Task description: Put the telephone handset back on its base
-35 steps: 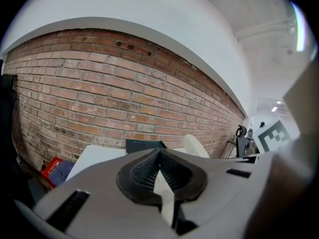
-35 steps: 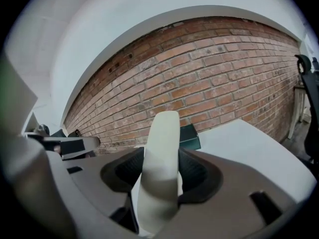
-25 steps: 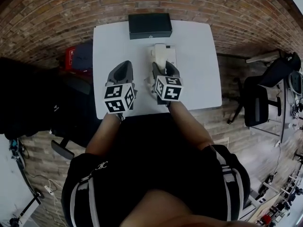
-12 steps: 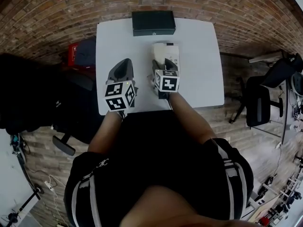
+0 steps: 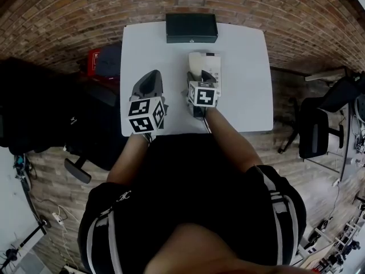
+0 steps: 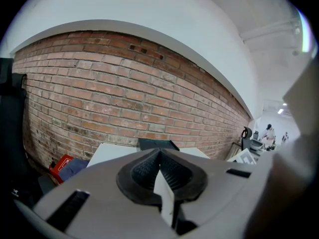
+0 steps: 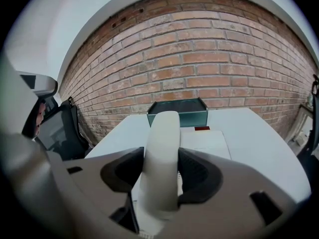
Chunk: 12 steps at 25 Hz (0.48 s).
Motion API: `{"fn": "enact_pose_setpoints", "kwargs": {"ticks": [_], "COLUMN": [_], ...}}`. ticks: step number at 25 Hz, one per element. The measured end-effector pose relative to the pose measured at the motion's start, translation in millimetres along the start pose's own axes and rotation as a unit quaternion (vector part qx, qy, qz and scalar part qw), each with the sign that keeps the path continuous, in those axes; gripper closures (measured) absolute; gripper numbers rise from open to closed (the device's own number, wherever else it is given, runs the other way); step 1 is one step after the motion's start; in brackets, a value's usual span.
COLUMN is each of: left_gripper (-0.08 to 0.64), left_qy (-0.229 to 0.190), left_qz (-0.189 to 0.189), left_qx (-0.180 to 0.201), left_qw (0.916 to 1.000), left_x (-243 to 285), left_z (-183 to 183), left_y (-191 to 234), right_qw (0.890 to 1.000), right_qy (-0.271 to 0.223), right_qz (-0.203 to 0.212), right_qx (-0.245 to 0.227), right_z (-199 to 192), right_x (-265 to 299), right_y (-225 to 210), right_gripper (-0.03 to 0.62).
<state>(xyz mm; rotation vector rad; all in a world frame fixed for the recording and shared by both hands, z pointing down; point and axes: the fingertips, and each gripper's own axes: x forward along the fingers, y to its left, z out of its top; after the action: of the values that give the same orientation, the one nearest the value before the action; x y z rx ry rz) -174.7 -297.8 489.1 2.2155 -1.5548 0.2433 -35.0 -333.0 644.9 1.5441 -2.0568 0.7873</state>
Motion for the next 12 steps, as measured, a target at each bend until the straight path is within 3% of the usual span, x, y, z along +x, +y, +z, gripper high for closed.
{"fn": "enact_pose_setpoints", "kwargs": {"ticks": [12], "left_gripper": [0.558], "left_qy": [-0.006], "left_qz": [0.006], "left_qx": [0.004], "left_qw": [1.0], "left_x": [-3.3], "left_z": [4.7], "left_y": [5.1], "right_qw": [0.999], "right_qy": [0.041], "right_qz": [-0.015], "right_qx": [0.014], "right_z": [-9.3], "right_x": [11.2], "right_y": [-7.7], "right_gripper": [0.393]}}
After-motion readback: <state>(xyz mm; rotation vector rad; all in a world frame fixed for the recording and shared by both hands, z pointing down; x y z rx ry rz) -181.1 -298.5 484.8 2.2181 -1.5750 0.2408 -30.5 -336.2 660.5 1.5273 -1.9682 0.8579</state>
